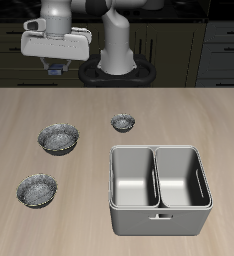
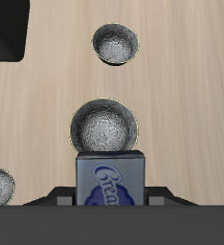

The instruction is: Place the cream cheese in the largest bowl

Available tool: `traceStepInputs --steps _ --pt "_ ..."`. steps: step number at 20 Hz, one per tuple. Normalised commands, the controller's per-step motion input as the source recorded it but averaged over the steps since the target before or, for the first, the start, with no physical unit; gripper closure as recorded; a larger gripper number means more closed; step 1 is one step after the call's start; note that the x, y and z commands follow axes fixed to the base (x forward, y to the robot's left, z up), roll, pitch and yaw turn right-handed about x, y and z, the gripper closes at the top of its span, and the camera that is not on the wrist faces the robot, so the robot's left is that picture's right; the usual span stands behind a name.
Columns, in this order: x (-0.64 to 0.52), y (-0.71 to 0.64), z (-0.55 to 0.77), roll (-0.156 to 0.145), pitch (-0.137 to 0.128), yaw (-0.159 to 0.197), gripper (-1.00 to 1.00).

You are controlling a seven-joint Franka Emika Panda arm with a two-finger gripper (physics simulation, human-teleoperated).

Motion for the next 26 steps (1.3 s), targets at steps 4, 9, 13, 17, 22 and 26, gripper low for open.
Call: traceStepInputs --steps 4,9,13,17,22,26 --pt "0.45 -0.17 -0.08 -0.008 0.054 -0.014 1.0" --pt "0.32 -0.13 0.03 -0.018 -0.005 -0.004 1.0" --pt "0.22 -0.06 0.08 -0.023 -0.018 0.006 1.0" --pt "0.36 0.06 -0.05 0.007 -0.012 -0.003 1.0" --pt "0.31 0.05 -0.21 0.001 0.015 -0.022 1.0" --pt "0.16 0.15 -0.36 0.006 0.018 0.028 1.0"
